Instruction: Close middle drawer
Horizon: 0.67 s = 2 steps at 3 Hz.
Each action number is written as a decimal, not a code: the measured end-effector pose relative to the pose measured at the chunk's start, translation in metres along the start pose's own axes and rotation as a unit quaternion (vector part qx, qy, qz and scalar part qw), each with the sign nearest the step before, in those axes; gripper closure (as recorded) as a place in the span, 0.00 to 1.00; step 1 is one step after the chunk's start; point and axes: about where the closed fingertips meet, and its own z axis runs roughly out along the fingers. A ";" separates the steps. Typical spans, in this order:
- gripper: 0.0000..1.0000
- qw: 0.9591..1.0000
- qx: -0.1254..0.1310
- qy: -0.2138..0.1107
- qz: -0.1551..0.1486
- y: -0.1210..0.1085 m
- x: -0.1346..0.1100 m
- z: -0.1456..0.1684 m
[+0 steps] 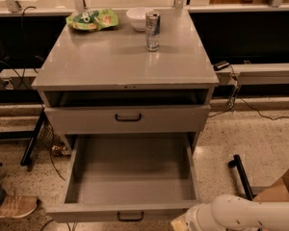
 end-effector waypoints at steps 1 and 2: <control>1.00 1.000 0.000 -0.028 -0.004 -0.013 -0.028 0.020; 1.00 1.000 0.000 -0.029 -0.004 -0.013 -0.027 0.019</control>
Offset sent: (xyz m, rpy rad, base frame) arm 0.1304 0.0311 -0.0020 0.1222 -0.2003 -0.0312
